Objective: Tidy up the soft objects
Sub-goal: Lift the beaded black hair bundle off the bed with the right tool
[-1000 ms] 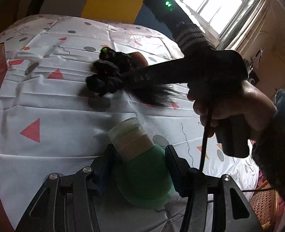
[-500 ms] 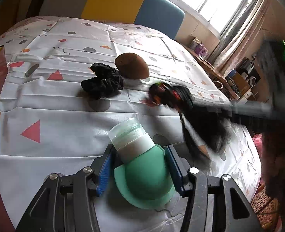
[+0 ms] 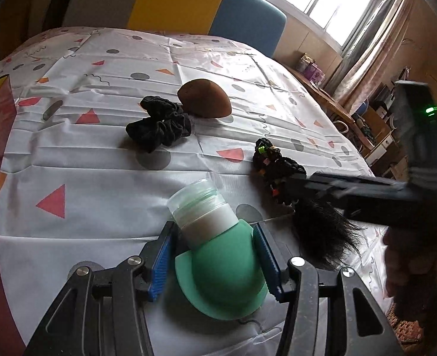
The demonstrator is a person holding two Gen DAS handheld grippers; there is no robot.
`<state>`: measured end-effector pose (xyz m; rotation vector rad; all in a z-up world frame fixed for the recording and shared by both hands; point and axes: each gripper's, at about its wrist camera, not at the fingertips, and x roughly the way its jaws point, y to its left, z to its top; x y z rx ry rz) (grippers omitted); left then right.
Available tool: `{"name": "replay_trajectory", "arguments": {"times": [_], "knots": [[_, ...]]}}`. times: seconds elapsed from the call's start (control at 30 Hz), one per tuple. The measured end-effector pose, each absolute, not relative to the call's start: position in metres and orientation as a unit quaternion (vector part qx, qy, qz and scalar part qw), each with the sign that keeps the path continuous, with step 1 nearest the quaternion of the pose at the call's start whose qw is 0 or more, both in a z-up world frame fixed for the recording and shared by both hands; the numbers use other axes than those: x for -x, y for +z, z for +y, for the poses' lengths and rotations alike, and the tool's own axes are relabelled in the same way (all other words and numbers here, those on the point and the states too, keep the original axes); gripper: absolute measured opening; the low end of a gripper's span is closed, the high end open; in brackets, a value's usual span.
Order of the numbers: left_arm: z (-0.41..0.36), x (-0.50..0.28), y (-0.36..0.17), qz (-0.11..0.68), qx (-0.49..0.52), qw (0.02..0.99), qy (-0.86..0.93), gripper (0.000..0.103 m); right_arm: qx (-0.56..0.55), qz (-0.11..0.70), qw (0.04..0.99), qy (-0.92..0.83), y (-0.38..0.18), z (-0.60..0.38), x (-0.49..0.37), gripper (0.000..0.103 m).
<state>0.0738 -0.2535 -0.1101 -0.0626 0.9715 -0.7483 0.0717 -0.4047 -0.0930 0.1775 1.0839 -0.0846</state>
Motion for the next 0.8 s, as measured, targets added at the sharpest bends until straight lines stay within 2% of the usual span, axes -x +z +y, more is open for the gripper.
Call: {"name": "replay_trajectory", "arguments": {"times": [0.03,0.07,0.1,0.3,0.4,0.63,0.8], "knots": [[-0.254,-0.074,-0.11,0.456,0.03,0.817,-0.35,0.054,-0.068,0.527,0.846,-0.042,-0.101,-0.402,-0.074,0.05],[-0.253,-0.074,-0.11,0.457,0.032,0.817,-0.349,0.054,-0.046,0.538,0.84,-0.048,-0.108,-0.399,-0.077,0.031],[-0.253,-0.074,-0.111,0.458,0.034,0.817,-0.348,0.054,-0.034,0.53,0.846,-0.052,-0.107,-0.397,-0.077,0.026],[-0.254,-0.075,-0.109,0.466,0.031,0.816,-0.341,0.054,-0.079,0.528,0.845,-0.027,-0.112,-0.41,-0.077,0.029],[-0.257,-0.076,-0.107,0.471,0.021,0.815,-0.338,0.051,-0.093,0.524,0.846,-0.022,-0.112,-0.413,-0.077,0.03],[-0.257,-0.067,-0.098,0.471,0.002,0.816,-0.335,0.044,-0.03,0.515,0.856,-0.027,-0.11,-0.398,-0.073,0.029],[-0.249,-0.056,-0.089,0.465,-0.015,0.825,-0.321,0.044,-0.034,0.512,0.858,-0.023,-0.111,-0.402,-0.072,0.029]]}}
